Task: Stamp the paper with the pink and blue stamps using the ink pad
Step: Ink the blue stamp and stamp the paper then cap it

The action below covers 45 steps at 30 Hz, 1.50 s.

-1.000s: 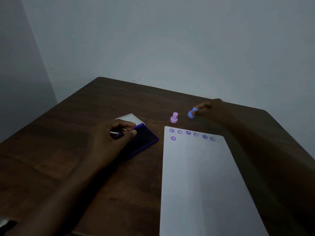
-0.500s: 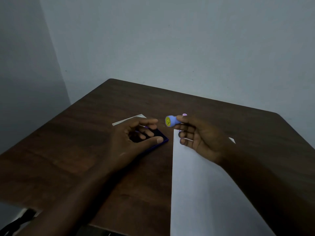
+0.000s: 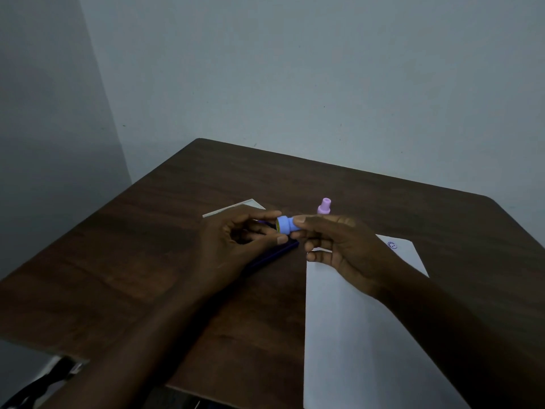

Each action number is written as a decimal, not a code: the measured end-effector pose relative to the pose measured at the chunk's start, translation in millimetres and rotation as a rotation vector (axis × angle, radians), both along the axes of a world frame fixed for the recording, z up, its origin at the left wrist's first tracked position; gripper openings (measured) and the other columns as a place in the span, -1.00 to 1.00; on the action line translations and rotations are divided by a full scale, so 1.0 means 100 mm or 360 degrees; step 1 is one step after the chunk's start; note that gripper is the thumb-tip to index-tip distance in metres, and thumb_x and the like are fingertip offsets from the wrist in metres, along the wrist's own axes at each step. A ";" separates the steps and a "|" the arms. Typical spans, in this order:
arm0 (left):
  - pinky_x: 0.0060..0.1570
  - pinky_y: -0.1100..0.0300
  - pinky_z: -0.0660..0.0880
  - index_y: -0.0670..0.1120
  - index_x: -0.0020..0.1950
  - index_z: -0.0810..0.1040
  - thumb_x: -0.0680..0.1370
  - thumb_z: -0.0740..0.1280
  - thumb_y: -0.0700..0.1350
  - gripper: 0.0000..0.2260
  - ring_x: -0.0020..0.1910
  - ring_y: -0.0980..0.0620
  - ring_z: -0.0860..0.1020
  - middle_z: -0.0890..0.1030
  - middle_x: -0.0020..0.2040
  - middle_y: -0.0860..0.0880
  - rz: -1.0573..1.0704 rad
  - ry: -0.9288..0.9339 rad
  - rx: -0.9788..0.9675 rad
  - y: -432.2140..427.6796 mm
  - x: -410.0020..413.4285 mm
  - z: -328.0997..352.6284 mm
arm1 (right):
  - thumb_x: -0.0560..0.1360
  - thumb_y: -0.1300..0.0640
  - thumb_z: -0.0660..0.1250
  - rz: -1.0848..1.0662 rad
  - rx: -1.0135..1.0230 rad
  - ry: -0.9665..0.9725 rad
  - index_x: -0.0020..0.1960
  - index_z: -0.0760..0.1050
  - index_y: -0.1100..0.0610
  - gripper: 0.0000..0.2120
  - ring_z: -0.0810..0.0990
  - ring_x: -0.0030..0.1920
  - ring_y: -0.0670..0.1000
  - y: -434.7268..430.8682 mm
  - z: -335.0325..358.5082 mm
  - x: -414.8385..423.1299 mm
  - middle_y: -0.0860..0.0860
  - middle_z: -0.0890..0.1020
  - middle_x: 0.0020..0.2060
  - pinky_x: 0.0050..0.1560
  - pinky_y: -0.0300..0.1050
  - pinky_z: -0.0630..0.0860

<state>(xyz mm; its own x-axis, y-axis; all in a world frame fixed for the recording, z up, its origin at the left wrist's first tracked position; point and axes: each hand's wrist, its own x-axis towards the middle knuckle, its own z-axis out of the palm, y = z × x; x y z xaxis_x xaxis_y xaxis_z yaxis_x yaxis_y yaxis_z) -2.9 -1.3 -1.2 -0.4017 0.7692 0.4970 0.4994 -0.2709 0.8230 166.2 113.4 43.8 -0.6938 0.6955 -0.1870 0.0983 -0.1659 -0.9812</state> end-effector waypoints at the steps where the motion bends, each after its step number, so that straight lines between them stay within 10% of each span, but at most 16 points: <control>1: -0.08 0.43 0.55 0.13 0.12 0.70 0.33 0.49 0.17 -0.62 -0.01 0.30 0.64 0.69 -0.01 0.29 -0.0010 -0.0031 0.0008 0.00 0.00 0.00 | 0.34 0.07 0.47 0.0016 0.0009 0.0013 -0.13 0.72 0.06 -0.86 0.62 -0.38 -0.11 0.00 0.01 0.01 0.05 0.72 -0.28 -0.31 -0.22 0.60; 9: -0.13 0.47 0.53 0.29 0.07 0.65 0.36 0.46 0.18 -0.72 0.06 0.31 0.62 0.67 0.02 0.35 0.0051 -0.0221 0.0029 -0.01 -0.06 0.03 | 0.22 0.03 0.48 -0.0242 -0.0015 0.0257 0.03 0.65 0.09 -0.61 0.66 -0.31 -0.06 0.18 0.12 0.10 0.15 0.66 -0.12 -0.19 -0.09 0.65; 14: -0.04 0.29 0.60 0.36 0.06 0.57 0.38 0.44 0.21 -0.74 0.03 0.27 0.63 0.65 0.02 0.32 0.0339 -0.0387 0.0060 0.04 -0.21 0.05 | 0.44 0.12 0.45 -0.0127 0.0624 -0.0166 0.09 0.63 0.01 -0.77 0.66 -0.03 -0.06 0.25 0.14 -0.07 -0.03 0.70 -0.04 -0.15 -0.21 0.60; 29: -0.04 0.26 0.63 0.26 0.10 0.60 0.50 0.46 0.04 -0.79 0.02 0.21 0.67 0.68 -0.02 0.34 0.0461 -0.0532 0.0247 0.02 -0.34 0.02 | 0.38 -0.01 0.52 0.0256 0.1653 -0.0821 0.06 0.68 -0.01 -0.74 0.50 -0.31 -0.37 0.21 -0.05 -0.51 -0.27 0.55 -0.31 -0.28 -0.59 0.31; 45: 0.00 0.23 0.63 0.24 0.10 0.60 0.51 0.46 -0.02 -0.78 0.00 0.23 0.67 0.68 -0.06 0.26 0.0535 -0.0601 0.0284 -0.02 -0.37 0.03 | 0.45 0.07 0.46 0.0380 0.1873 -0.0924 0.14 0.65 0.11 -0.72 0.52 -0.07 -0.13 0.14 -0.06 -0.54 0.05 0.69 0.04 -0.03 -0.32 0.30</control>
<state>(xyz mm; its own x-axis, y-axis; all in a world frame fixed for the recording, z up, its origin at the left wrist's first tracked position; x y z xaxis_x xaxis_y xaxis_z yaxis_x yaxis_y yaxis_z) -39.9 -3.4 2.1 -0.7876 0.4839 0.3814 0.2608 -0.2991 0.9179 111.8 127.4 38.2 -0.8449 0.5191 0.1291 0.4561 0.8252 -0.3333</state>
